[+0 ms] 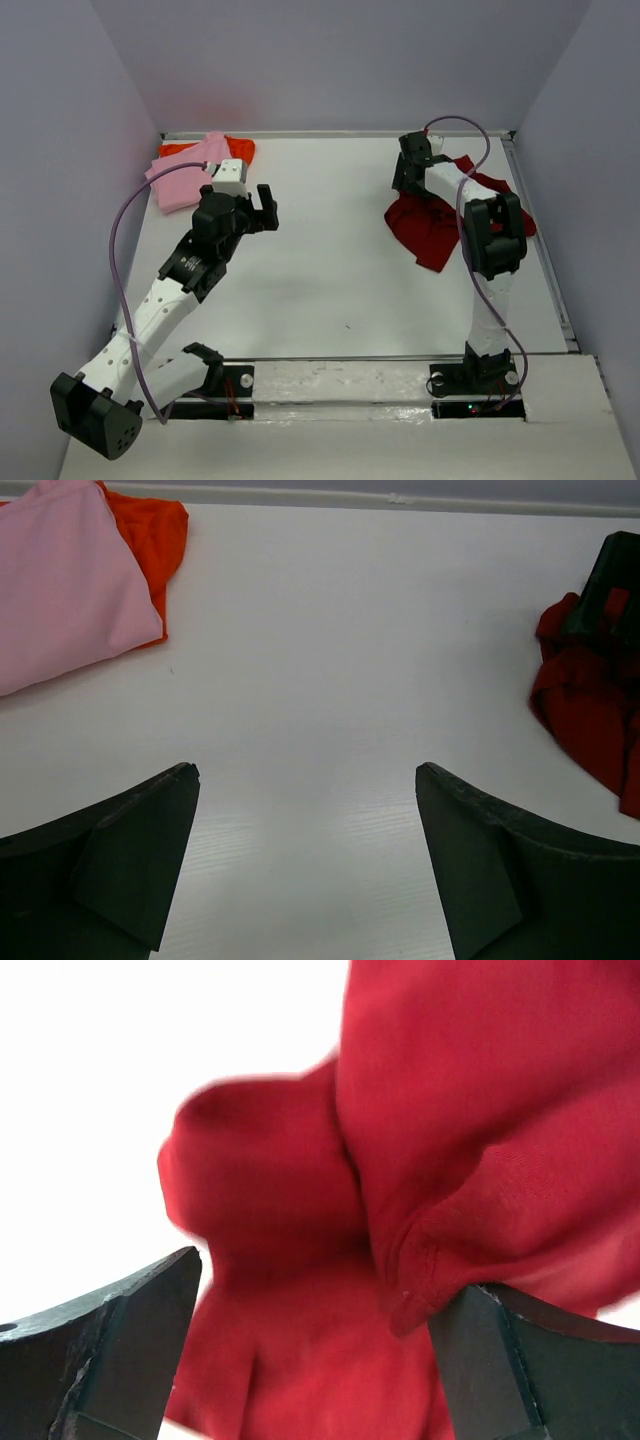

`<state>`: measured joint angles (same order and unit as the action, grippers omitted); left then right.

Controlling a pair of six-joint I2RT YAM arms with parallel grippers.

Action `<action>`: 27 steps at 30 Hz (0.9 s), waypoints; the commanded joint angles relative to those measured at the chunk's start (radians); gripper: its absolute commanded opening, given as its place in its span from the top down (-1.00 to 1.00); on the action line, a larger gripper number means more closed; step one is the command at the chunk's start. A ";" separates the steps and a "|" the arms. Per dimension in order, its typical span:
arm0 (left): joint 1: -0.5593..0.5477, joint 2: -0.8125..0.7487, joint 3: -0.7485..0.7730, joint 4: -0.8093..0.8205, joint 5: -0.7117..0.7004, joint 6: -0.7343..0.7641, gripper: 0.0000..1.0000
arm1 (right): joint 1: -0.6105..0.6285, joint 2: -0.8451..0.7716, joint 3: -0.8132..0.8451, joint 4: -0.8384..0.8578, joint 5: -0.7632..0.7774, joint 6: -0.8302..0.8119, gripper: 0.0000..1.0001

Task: Fold and stack the t-shirts
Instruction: Flatten the tshirt out

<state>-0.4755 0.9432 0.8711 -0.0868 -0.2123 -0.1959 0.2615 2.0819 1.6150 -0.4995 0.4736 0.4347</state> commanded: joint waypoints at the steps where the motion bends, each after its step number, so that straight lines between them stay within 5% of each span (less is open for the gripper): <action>1: 0.003 -0.014 -0.011 0.041 0.020 -0.004 -0.98 | -0.053 0.134 0.239 0.015 0.036 -0.144 -0.87; 6: 0.002 -0.015 -0.014 0.041 0.021 -0.005 -0.98 | -0.076 0.236 0.423 -0.014 -0.015 -0.197 -0.87; 15: 0.002 -0.014 -0.017 0.044 0.030 -0.005 -0.98 | -0.076 -0.063 0.336 0.068 -0.195 -0.238 -0.86; 27: 0.002 -0.014 -0.017 0.041 0.008 -0.007 -0.98 | 0.185 -0.705 -0.164 0.113 -0.462 -0.139 -1.00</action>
<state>-0.4755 0.9432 0.8585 -0.0868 -0.1928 -0.1997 0.4038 1.4757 1.6230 -0.3855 0.1551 0.2417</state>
